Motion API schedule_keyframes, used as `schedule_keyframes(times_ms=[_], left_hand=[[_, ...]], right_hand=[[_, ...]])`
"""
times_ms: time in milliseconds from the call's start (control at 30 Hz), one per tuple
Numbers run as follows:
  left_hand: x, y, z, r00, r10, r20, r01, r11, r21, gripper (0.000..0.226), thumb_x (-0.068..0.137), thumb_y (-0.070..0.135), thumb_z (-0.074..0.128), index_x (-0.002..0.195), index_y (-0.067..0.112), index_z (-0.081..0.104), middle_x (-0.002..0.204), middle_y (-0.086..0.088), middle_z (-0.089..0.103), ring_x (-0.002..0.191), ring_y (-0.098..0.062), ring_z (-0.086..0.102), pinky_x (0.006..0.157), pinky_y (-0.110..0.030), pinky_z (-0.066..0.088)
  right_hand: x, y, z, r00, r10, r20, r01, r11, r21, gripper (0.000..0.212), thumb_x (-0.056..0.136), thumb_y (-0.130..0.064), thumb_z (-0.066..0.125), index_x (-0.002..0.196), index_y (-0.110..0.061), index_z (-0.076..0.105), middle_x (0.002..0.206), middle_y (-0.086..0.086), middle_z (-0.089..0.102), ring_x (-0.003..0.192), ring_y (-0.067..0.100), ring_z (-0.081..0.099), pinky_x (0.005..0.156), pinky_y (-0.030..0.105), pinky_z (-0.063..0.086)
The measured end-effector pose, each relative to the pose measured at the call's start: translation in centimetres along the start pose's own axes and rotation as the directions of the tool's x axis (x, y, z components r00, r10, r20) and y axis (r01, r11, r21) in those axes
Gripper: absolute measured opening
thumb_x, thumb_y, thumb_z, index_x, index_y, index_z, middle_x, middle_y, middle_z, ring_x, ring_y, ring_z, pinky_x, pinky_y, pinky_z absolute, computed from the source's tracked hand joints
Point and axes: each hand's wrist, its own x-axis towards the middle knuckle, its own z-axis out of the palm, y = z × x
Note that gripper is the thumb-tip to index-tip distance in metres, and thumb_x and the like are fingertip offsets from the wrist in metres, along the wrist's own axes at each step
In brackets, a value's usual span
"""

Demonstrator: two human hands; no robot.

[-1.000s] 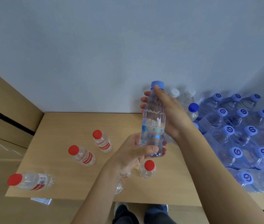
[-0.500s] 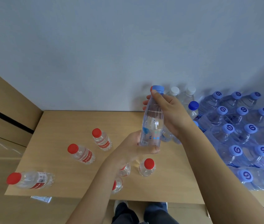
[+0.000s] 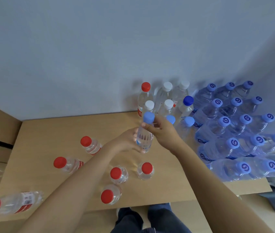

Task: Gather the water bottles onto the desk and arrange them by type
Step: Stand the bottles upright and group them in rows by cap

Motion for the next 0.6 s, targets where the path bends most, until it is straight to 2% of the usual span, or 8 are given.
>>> schedule_keyframes(times_ms=[33, 100, 200, 333, 400, 467, 533, 600], left_hand=[[0.5, -0.4, 0.0, 1.000, 0.000, -0.002, 0.001, 1.000, 0.024, 0.058, 0.069, -0.003, 0.084, 0.119, 0.011, 0.059, 0.117, -0.007, 0.070, 0.113, -0.023, 0.065, 0.101, -0.040, 0.050], [1.3, -1.0, 0.2, 1.000, -0.001, -0.007, 0.002, 0.998, 0.069, 0.057, 0.067, 0.000, 0.087, 0.112, 0.021, 0.060, 0.108, 0.004, 0.070, 0.104, -0.013, 0.066, 0.094, -0.027, 0.051], [2.4, -1.8, 0.6, 1.000, 0.008, -0.024, -0.005, 0.992, 0.123, 0.051, 0.066, 0.002, 0.087, 0.105, 0.022, 0.061, 0.095, 0.010, 0.067, 0.094, -0.011, 0.064, 0.079, -0.015, 0.049], [3.4, -2.9, 1.2, 0.998, 0.026, -0.056, -0.018, 0.989, 0.147, 0.049, 0.067, 0.002, 0.087, 0.111, 0.008, 0.067, 0.105, -0.004, 0.072, 0.100, -0.019, 0.067, 0.087, -0.026, 0.053], [3.6, -3.6, 1.5, 0.997, 0.043, -0.066, -0.034, 0.989, 0.141, 0.047, 0.067, -0.001, 0.085, 0.110, 0.007, 0.068, 0.103, -0.004, 0.072, 0.095, -0.017, 0.067, 0.082, -0.021, 0.052], [3.7, -4.3, 1.7, 0.995, 0.051, -0.088, -0.040, 0.992, 0.121, 0.046, 0.066, -0.005, 0.084, 0.108, 0.001, 0.066, 0.104, -0.010, 0.072, 0.098, -0.024, 0.068, 0.085, -0.028, 0.053], [4.0, -5.0, 1.8, 0.992, 0.044, -0.119, -0.033, 0.995, 0.098, 0.049, 0.065, -0.007, 0.085, 0.109, -0.003, 0.063, 0.109, -0.014, 0.070, 0.106, -0.028, 0.066, 0.091, -0.038, 0.053], [4.3, -5.5, 1.8, 0.990, 0.041, -0.133, -0.029, 0.995, 0.091, 0.052, 0.065, -0.006, 0.085, 0.112, -0.002, 0.062, 0.111, -0.010, 0.070, 0.108, -0.024, 0.065, 0.093, -0.036, 0.053]], right_hand=[[0.0, 0.4, 0.2, 1.000, 0.004, -0.012, -0.004, 1.000, -0.010, 0.016, 0.093, -0.029, 0.067, 0.089, -0.016, 0.057, 0.086, -0.003, 0.059, 0.078, 0.006, 0.054, 0.066, 0.009, 0.040], [0.1, 1.2, 0.4, 0.999, -0.007, -0.034, 0.005, 0.999, -0.047, 0.020, 0.092, -0.025, 0.068, 0.082, -0.024, 0.051, 0.081, -0.005, 0.056, 0.073, 0.000, 0.050, 0.062, 0.007, 0.038], [0.0, 2.2, 0.6, 0.999, -0.007, -0.048, 0.002, 0.995, -0.102, 0.012, 0.091, -0.021, 0.069, 0.088, -0.019, 0.058, 0.081, -0.003, 0.058, 0.074, 0.003, 0.050, 0.062, 0.009, 0.038], [-0.1, 3.2, 0.7, 0.998, -0.001, -0.069, -0.007, 0.994, -0.113, 0.015, 0.087, -0.020, 0.074, 0.089, -0.018, 0.059, 0.076, -0.011, 0.058, 0.069, -0.005, 0.052, 0.063, 0.006, 0.038], [-0.1, 3.8, 0.9, 0.996, 0.009, -0.086, -0.020, 0.991, -0.131, 0.015, 0.085, -0.020, 0.075, 0.092, -0.018, 0.062, 0.081, -0.009, 0.062, 0.074, 0.000, 0.054, 0.065, 0.006, 0.040], [-0.1, 4.5, 1.2, 0.994, 0.032, -0.107, -0.046, 0.991, -0.128, 0.019, 0.083, -0.018, 0.077, 0.099, -0.018, 0.067, 0.090, -0.002, 0.068, 0.085, 0.013, 0.060, 0.074, 0.012, 0.045], [0.0, 4.9, 1.5, 0.989, 0.059, -0.138, -0.076, 0.990, -0.122, 0.023, 0.081, -0.016, 0.079, 0.102, -0.016, 0.069, 0.096, 0.003, 0.071, 0.094, 0.021, 0.064, 0.086, 0.031, 0.053], [0.2, 5.0, 1.8, 0.987, 0.051, -0.154, -0.075, 0.985, -0.155, 0.025, 0.081, -0.016, 0.079, 0.104, -0.014, 0.070, 0.096, 0.005, 0.071, 0.096, 0.024, 0.064, 0.087, 0.043, 0.053]])
